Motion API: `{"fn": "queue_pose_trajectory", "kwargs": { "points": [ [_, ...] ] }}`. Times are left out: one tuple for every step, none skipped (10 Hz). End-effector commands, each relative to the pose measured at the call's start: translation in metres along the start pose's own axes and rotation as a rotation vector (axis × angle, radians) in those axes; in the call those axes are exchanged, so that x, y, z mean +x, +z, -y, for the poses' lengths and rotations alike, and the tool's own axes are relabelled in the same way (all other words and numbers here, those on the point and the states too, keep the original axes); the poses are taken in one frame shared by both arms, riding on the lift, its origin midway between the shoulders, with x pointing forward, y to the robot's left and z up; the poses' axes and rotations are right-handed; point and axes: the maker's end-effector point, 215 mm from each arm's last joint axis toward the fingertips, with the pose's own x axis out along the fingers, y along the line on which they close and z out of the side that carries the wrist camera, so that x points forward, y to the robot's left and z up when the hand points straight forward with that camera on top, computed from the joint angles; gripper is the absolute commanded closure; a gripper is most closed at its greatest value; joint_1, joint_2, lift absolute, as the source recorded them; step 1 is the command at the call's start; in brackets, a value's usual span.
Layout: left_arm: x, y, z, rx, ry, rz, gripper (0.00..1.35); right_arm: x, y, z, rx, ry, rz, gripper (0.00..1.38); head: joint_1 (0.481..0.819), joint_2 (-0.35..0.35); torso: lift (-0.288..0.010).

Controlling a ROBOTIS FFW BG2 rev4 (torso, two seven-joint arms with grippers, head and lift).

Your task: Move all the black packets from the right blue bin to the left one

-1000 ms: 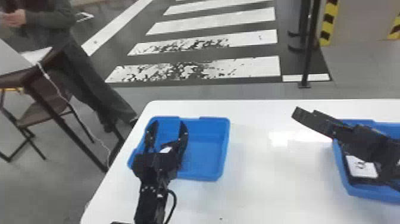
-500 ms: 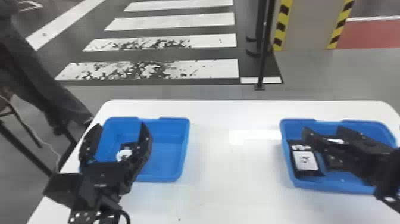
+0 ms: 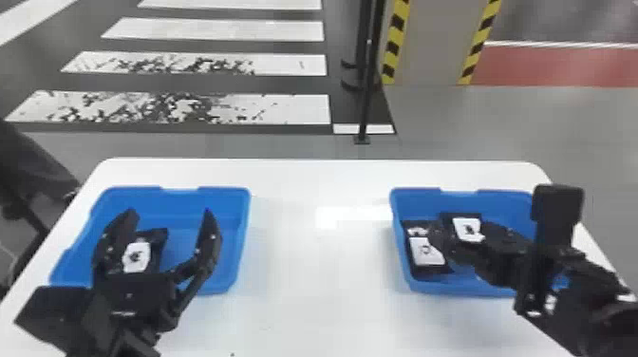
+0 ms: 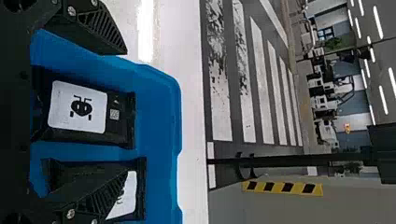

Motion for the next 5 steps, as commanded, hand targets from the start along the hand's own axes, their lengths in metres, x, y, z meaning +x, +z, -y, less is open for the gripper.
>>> {"fn": "queue_pose_trajectory", "kwargs": {
  "points": [
    [0.000,0.001,0.000,0.000,-0.003,0.002,0.13,0.012,-0.008,0.004,-0.005,-0.011,-0.027,0.14,0.695,-0.025,-0.140],
    [0.000,-0.001,0.001,0.000,-0.006,-0.003,0.13,0.018,-0.012,0.007,-0.008,-0.022,-0.043,0.14,0.695,-0.027,-0.140],
    [0.001,-0.002,0.001,-0.001,-0.009,-0.007,0.13,0.024,-0.019,0.007,-0.006,-0.020,-0.062,0.15,0.695,-0.028,-0.140],
    [0.001,-0.002,0.002,0.001,-0.017,-0.007,0.13,0.032,-0.025,0.004,-0.008,-0.012,-0.079,0.16,0.695,-0.029,-0.140],
    [0.002,-0.002,0.003,0.000,-0.021,-0.010,0.13,0.036,-0.029,-0.002,-0.010,-0.002,-0.090,0.17,0.695,-0.025,-0.140]
  ]
}}
